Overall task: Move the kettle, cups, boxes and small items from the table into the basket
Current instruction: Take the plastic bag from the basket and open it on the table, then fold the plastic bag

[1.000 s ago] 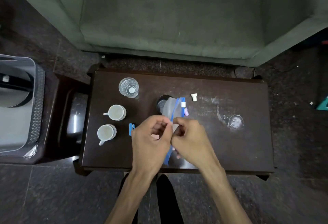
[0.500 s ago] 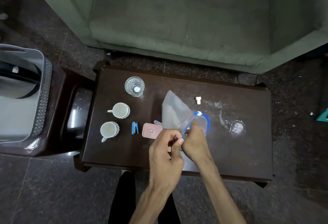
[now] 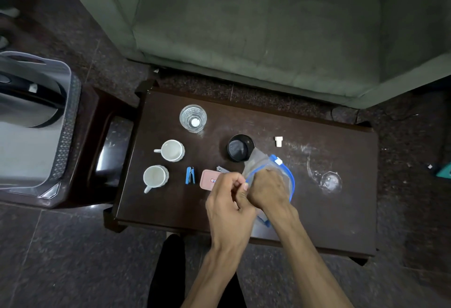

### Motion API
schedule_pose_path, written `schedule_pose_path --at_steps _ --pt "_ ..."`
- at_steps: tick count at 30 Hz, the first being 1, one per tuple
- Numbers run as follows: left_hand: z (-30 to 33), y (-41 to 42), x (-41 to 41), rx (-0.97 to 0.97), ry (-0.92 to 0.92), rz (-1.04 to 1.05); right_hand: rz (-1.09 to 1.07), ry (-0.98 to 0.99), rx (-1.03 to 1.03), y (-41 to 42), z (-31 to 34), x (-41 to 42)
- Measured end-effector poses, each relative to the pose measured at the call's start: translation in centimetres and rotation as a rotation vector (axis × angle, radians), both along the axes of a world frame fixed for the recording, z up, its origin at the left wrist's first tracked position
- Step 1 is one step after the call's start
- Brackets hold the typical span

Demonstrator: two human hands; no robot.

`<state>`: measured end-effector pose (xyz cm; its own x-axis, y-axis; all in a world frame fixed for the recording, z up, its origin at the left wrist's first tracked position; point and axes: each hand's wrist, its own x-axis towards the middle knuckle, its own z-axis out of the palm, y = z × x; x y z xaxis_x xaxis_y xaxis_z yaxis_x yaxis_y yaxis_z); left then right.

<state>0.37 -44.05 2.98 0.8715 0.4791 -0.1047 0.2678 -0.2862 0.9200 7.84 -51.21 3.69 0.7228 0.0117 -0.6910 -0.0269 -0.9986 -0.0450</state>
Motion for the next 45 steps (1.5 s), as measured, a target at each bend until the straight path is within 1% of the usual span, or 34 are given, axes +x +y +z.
schedule_pose_path --at_steps 1,3,5,8,10,11,13,14,15,16,18,20,21,24,27,32,34,40,42,45 --pt "-0.1 0.3 0.3 0.023 0.018 0.027 0.012 -0.01 0.037 0.1 0.5 0.0" --pt "-0.3 0.9 0.9 0.048 0.053 0.076 -0.001 0.043 0.138 0.3 1.8 0.1" --pt "-0.5 1.6 1.3 0.058 0.064 0.107 -0.013 0.071 0.192 0.4 3.3 0.1" --pt "-0.5 2.8 1.6 0.087 0.06 0.112 0.013 -0.022 0.252 -0.5 5.8 0.4" --pt "-0.4 3.7 1.7 0.084 0.069 0.123 0.011 -0.061 0.388 -1.5 7.2 0.9" --pt "-0.5 4.1 1.8 0.075 0.075 0.14 -0.054 -0.041 0.506 -2.2 7.6 1.2" --pt "-0.4 4.8 1.8 0.057 0.091 0.185 -0.279 0.02 0.778 -3.5 7.9 1.9" --pt "-0.3 5.2 1.8 0.046 0.098 0.209 -0.392 0.008 0.866 -4.1 7.4 2.3" --pt "-0.2 5.5 1.7 0.033 0.104 0.231 -0.476 -0.038 0.894 -4.7 6.7 2.8" --pt "-0.2 5.9 1.7 0.023 0.114 0.25 -0.528 -0.111 0.865 -5.1 5.5 3.2" --pt "-0.4 6.5 1.6 0.019 0.148 0.278 -0.583 -0.232 0.718 -5.7 2.5 3.8" --pt "-0.6 7.1 1.5 0.02 0.188 0.295 -0.64 -0.251 0.587 -5.9 -0.7 4.1" --pt "-0.6 7.3 1.4 0.018 0.202 0.305 -0.666 -0.242 0.553 -5.7 -2.3 4.2" --pt "-0.6 8.0 1.1 0.025 0.212 0.321 -0.739 -0.249 0.569 -4.4 -5.7 4.3" --pt "-0.7 8.7 0.9 0.031 0.219 0.33 -0.734 -0.297 0.541 -3.0 -7.8 5.0" --pt "-0.7 9.6 1.0 -0.004 0.232 0.332 -0.804 -0.206 0.475 -1.0 -10.6 7.2" --pt "-0.6 9.7 1.1 -0.013 0.221 0.321 -0.765 -0.163 0.39 -0.3 -11.0 7.8" --pt "-0.3 10.1 1.4 -0.02 0.196 0.297 -0.452 -0.171 0.069 1.8 -11.8 8.8" --pt "-0.2 10.1 1.5 -0.021 0.189 0.289 -0.382 -0.17 0.012 2.5 -11.7 8.9" --pt "-0.2 10.2 1.6 -0.045 0.185 0.282 -0.378 -0.215 -0.022 2.9 -11.1 8.6"
